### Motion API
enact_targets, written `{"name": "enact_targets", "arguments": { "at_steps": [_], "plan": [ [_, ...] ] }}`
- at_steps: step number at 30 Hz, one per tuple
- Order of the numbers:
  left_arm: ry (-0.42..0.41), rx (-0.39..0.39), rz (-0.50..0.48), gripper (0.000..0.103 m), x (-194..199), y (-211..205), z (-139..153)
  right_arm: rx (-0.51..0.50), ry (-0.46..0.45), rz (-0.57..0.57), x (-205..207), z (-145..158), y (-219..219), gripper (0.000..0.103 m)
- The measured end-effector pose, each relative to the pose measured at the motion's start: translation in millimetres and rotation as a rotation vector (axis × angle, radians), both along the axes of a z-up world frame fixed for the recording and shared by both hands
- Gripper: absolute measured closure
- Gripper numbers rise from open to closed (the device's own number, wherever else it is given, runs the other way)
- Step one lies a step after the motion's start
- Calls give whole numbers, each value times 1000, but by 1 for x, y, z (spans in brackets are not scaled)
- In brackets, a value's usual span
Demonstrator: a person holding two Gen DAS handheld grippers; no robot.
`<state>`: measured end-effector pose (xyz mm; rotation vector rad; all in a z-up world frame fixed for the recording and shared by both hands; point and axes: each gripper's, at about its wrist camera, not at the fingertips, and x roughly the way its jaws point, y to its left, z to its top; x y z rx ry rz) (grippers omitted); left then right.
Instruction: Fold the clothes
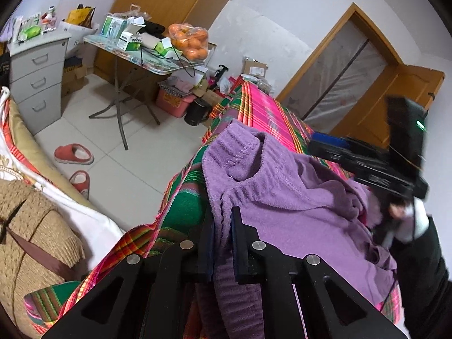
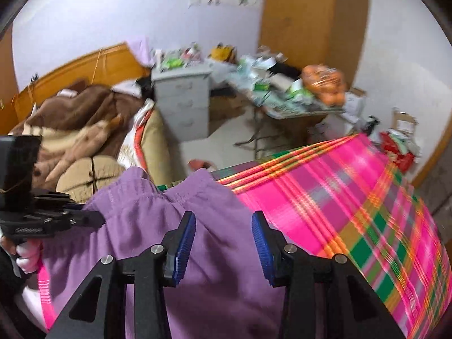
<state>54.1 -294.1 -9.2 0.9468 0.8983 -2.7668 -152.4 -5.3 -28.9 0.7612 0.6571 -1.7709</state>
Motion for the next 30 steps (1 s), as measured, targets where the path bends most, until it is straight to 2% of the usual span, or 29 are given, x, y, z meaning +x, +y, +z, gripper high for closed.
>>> {"name": "enact_targets", "arguments": {
  "at_steps": [8, 11, 12, 13, 14, 17, 19, 23, 27, 30],
  "plan": [
    [2, -8, -8, 93, 0, 3, 0, 121, -62, 89, -18, -32, -50, 56],
    [-1, -9, -9, 93, 0, 3, -1, 120, -133, 83, -31, -37, -52, 56],
    [-2, -6, -9, 93, 0, 3, -1, 122, -152, 73, -35, -36, -51, 63],
    [-5, -3, -9, 93, -1, 1, 0, 129, -153, 58, -38, -34, -50, 101],
    [-10, -4, -11, 93, -1, 1, 0, 131, -159, 39, -41, -32, -50, 100],
    [-34, -23, -32, 93, -5, 0, 4, 97, -86, -15, -47, -21, -54, 100],
    [-41, -27, -54, 93, -11, -4, 10, 38, -55, -72, -60, -7, -54, 100],
    [-62, -94, -103, 93, -38, -13, 30, -47, 20, -149, -78, 19, -63, 100],
    [-100, -174, -131, 93, -72, -27, 41, -51, 99, -217, -96, 27, -87, 100],
    [-154, -164, -167, 91, -100, -43, 31, -5, 81, -267, -118, 11, -104, 99]
  ]
}}
